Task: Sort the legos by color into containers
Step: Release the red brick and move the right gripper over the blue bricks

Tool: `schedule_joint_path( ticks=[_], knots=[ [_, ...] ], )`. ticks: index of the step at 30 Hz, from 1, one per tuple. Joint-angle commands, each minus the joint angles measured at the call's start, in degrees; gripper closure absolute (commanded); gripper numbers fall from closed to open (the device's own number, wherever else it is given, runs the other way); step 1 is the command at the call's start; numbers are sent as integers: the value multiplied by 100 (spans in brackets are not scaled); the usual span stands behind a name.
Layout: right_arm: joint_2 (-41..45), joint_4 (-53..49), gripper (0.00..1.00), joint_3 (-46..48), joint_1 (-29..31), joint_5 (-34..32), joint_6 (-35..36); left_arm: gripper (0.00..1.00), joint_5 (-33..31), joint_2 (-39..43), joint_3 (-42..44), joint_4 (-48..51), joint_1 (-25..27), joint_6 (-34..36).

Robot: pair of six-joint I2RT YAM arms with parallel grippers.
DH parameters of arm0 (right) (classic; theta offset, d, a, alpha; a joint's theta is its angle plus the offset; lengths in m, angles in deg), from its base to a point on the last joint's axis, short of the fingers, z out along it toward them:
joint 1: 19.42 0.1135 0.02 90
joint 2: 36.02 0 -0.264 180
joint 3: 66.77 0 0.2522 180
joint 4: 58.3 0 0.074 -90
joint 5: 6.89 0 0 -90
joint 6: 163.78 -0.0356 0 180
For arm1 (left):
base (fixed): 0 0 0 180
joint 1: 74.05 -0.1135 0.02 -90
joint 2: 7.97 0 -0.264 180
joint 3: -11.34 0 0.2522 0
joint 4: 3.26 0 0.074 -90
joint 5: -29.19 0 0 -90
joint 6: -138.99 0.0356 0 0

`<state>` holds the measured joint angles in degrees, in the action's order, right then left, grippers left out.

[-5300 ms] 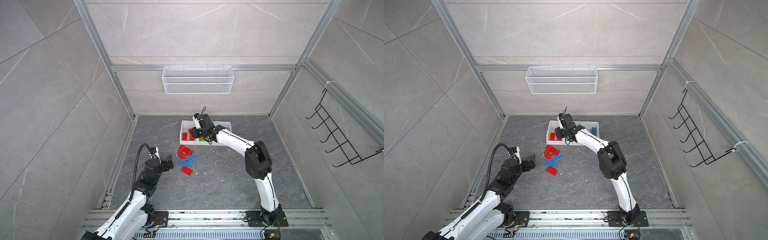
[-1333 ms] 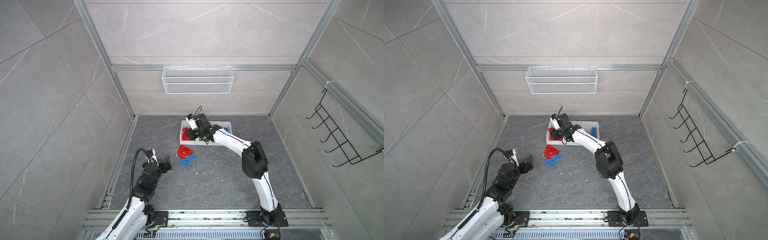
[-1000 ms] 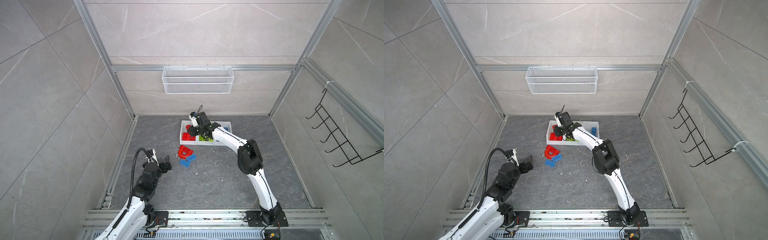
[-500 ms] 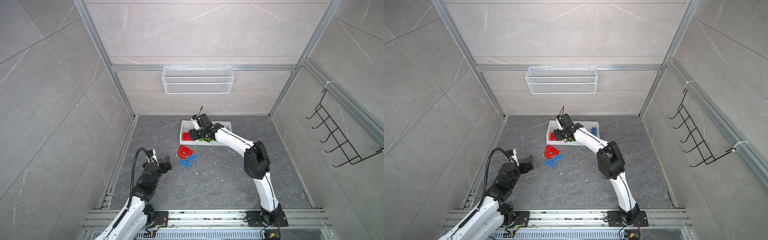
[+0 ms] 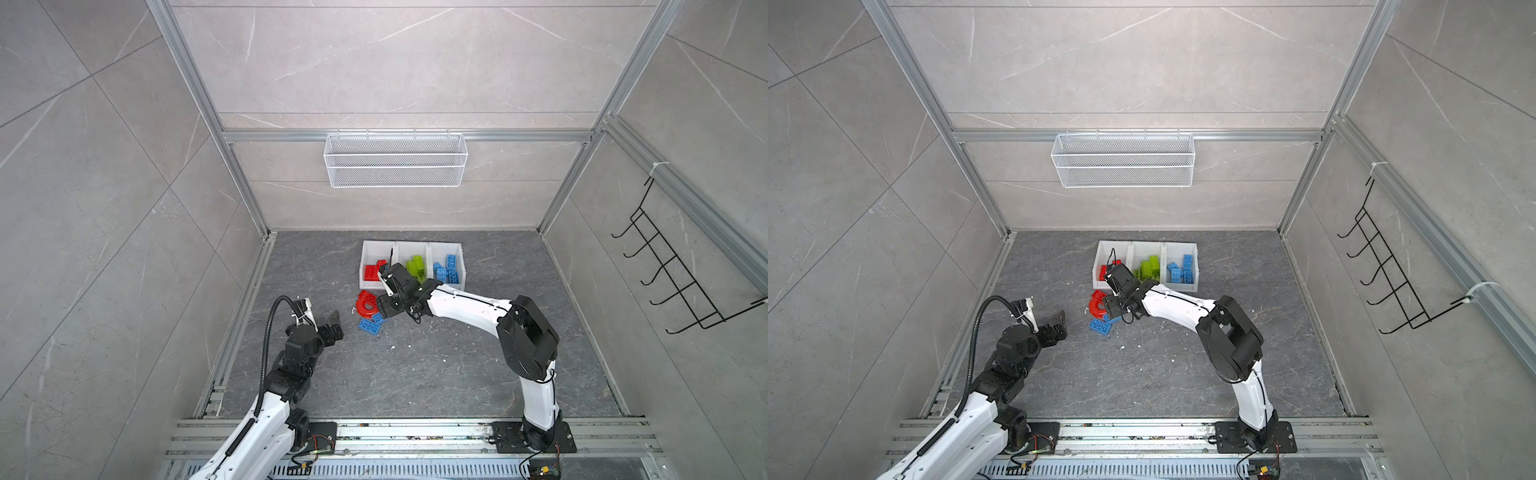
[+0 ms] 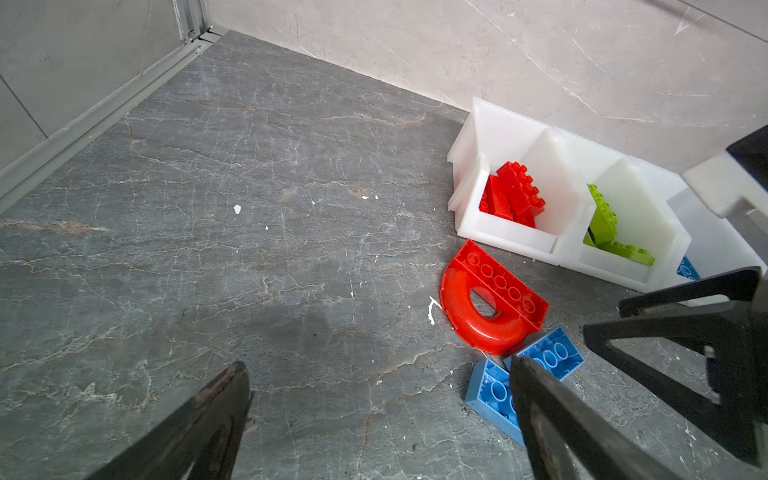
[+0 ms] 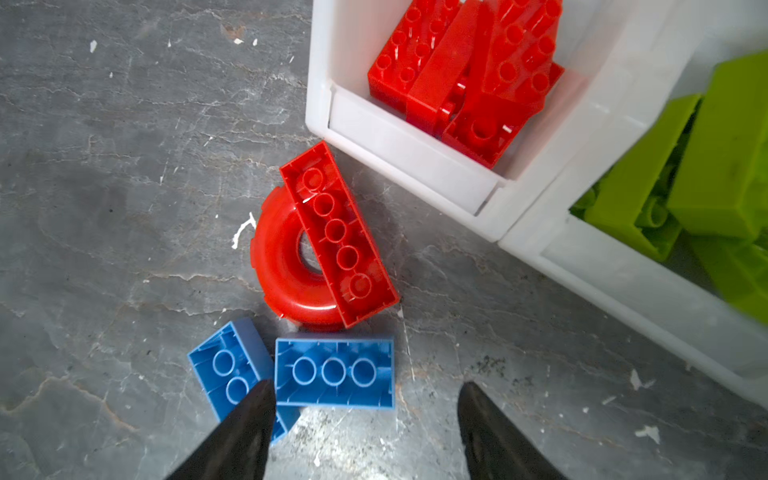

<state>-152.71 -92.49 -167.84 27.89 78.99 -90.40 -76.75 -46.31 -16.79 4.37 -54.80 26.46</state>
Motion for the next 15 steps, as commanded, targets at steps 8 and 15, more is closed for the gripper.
schedule_joint_path(
  ticks=[8,15],
  knots=[
    [-540,83,28,-164,103,-300,83,0,68,-98,-19,-302,-18,-15],
    [-472,-5,28,90,95,-394,159,0,40,-43,-11,-285,-17,-4]
  ],
)
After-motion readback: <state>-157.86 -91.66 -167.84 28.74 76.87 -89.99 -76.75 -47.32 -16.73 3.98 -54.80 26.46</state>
